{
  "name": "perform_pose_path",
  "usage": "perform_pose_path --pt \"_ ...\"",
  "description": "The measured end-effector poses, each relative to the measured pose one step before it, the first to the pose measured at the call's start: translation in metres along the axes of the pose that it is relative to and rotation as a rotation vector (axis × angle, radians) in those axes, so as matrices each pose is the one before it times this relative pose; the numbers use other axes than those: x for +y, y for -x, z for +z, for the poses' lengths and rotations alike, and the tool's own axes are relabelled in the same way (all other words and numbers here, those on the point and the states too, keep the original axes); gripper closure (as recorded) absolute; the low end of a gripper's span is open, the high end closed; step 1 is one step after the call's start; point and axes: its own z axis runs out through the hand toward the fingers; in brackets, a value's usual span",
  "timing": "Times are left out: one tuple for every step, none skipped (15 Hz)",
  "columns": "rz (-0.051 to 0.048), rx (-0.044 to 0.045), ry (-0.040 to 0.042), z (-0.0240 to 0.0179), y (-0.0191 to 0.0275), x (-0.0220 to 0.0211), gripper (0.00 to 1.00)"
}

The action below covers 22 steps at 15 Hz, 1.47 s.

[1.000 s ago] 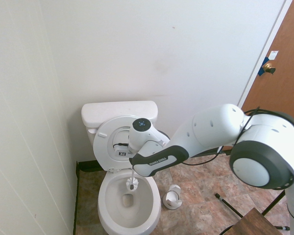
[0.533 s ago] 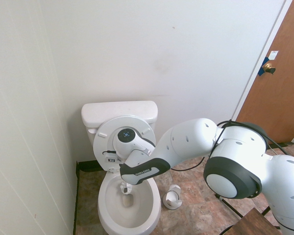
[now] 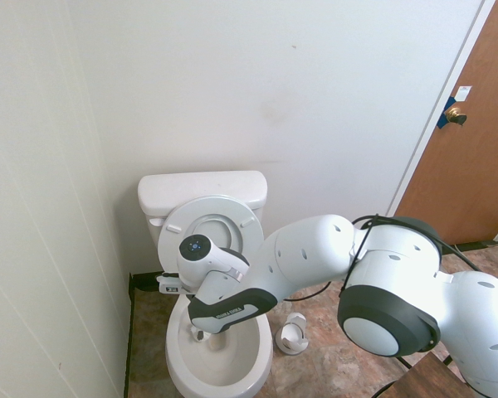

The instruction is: Clean the toilet

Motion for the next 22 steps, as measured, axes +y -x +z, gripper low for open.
perform_pose_path --pt "-0.00984 -0.00353 0.008 0.00238 0.00673 0.00468 1.0" --pt "-0.01198 -0.00348 0.00779 0.00238 0.00741 0.00616 1.0" --pt "-0.01317 -0.00362 0.00263 0.00195 0.00726 0.00757 1.0" --pt "-0.01339 -0.00237 -0.00108 -0.0001 0.00692 0.00922 1.0" --pt "-0.01182 -0.0015 0.0 -0.00181 0.00631 0.01206 1.0" --pt "-0.01229 -0.00135 0.00427 -0.00286 0.00508 0.01404 1.0" --pt "-0.00943 -0.00155 0.01412 -0.00228 0.00302 0.01403 1.0" --pt "-0.00459 -0.00284 0.0164 -0.00104 0.00056 0.01333 1.0" --pt "-0.00193 -0.00294 0.01758 0.0008 -0.00159 0.01343 1.0" --pt "0.00025 -0.00199 0.01509 0.00093 -0.00302 0.01195 1.0" --pt "-0.0018 -0.00203 0.01476 0.00036 -0.00374 0.00968 1.0" --pt "-0.00273 -0.00636 0.01563 0.00043 -0.00458 0.00792 1.0" --pt "0.00083 -0.00778 0.01419 0.00102 -0.00691 0.00597 1.0" --pt "0.0025 -0.00571 0.01215 0.00127 -0.00895 0.00397 1.0" --pt "0.00405 -0.01082 0.0115 0.00196 -0.01052 0.00252 1.0" --pt "0.00668 -0.01209 0.00682 0.00074 -0.01163 0.00064 1.0" --pt "0.00763 -0.01002 0.0046 0.00022 -0.01182 0.00019 1.0" --pt "0.00777 -0.00871 0.0024 -0.00001 -0.01022 0.00069 1.0" --pt "0.01186 -0.00652 -0.0007 0.0002 -0.01074 0.00105 1.0" --pt "0.0138 -0.00641 -0.0064 0.00041 -0.01168 0.00057 1.0" --pt "0.01226 -0.00321 -0.00623 0.00002 -0.01279 -0.00039 1.0" --pt "0.01105 -0.00206 -0.00332 -0.0007 -0.01167 -0.00156 1.0"
